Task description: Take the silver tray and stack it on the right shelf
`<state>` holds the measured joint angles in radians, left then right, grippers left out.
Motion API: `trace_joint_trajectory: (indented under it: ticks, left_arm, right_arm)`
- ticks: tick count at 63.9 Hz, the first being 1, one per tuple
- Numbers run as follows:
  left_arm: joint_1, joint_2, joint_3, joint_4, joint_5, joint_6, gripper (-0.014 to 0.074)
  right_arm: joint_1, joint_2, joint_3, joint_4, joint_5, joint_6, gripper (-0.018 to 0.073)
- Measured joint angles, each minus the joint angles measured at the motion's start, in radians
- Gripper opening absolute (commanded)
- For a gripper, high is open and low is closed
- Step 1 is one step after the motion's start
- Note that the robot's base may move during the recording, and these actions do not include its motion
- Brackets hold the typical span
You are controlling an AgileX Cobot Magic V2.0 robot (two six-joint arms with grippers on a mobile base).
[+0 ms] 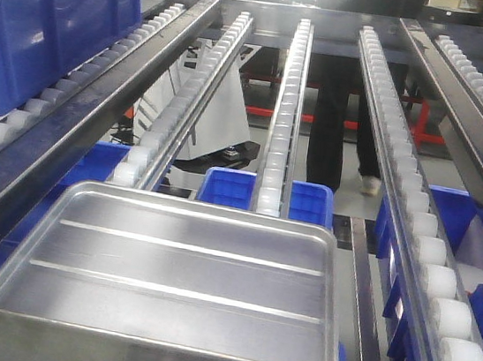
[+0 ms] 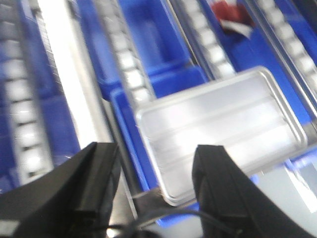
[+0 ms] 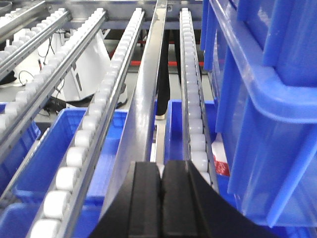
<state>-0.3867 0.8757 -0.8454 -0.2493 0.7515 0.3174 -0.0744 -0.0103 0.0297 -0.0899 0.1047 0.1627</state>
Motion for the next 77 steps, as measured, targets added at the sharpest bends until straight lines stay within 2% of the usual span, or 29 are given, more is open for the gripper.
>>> trace_joint_trajectory:
  ticks: [7,13,18,22,26,30,34,37,40,43,51,55,60,68,72,77]
  left_arm:
    - [-0.06,0.08,-0.001,-0.012,0.0,0.002,0.0284]
    - [-0.071,0.143,-0.003,-0.076,0.012,0.002,0.0284]
    - [-0.071,0.195,-0.003,-0.126,0.017,-0.008,0.0284]
    - [-0.071,0.238,-0.005,-0.135,0.017,-0.038,0.0284]
    - [-0.071,0.28,-0.005,-0.13,0.017,-0.072,0.0284]
    - [-0.071,0.319,-0.005,-0.116,0.017,-0.101,0.0284]
    - [-0.071,0.356,-0.005,-0.088,0.015,-0.136,0.0284]
    - [-0.071,0.373,-0.005,-0.057,0.013,-0.161,0.0284]
    - [-0.071,0.389,-0.005,-0.032,0.011,-0.187,0.0284]
    - [-0.071,0.401,-0.008,-0.008,0.011,-0.205,0.0284]
    - [-0.071,0.418,-0.014,0.012,0.005,-0.226,0.0284]
    - [-0.071,0.421,-0.015,0.014,0.001,-0.228,0.0284]
    - [-0.071,0.422,-0.015,0.016,-0.001,-0.229,0.0284]
    - [-0.072,0.422,-0.015,0.016,-0.001,-0.23,0.0284]
    - [-0.072,0.422,-0.015,0.016,-0.003,-0.233,0.0284]
    - [-0.072,0.422,-0.015,0.016,-0.006,-0.234,0.0284]
  right_arm:
    - [0.0,0.0,-0.017,0.023,-0.061,0.059,0.0056]
    - [0.007,0.0,-0.087,0.029,-0.054,0.122,0.0059]
    - [0.045,0.0,-0.178,0.033,-0.023,0.163,0.0061]
    - [0.099,0.029,-0.247,0.033,0.004,0.173,0.0088]
    - [0.191,0.082,-0.312,0.033,0.037,0.181,0.0168]
    - [0.284,0.151,-0.369,0.033,0.066,0.182,0.03]
    - [0.409,0.229,-0.416,0.033,0.089,0.182,0.0458]
    - [0.494,0.291,-0.444,0.033,0.104,0.184,0.0527]
    - [0.59,0.368,-0.469,0.033,0.12,0.184,0.0566]
    - [0.685,0.447,-0.486,0.033,0.129,0.184,0.0561]
    - [0.866,0.632,-0.493,0.033,0.106,0.184,0.0551]
    - [0.904,0.733,-0.51,0.053,0.095,0.204,0.0551]
    - [0.909,0.857,-0.568,0.078,0.151,0.231,0.0551]
    - [0.909,1.045,-0.71,0.071,0.362,0.256,0.0551]
    - [0.909,1.144,-0.797,0.048,0.485,0.305,0.0551]
    - [0.909,1.236,-0.886,-0.008,0.601,0.423,0.053]
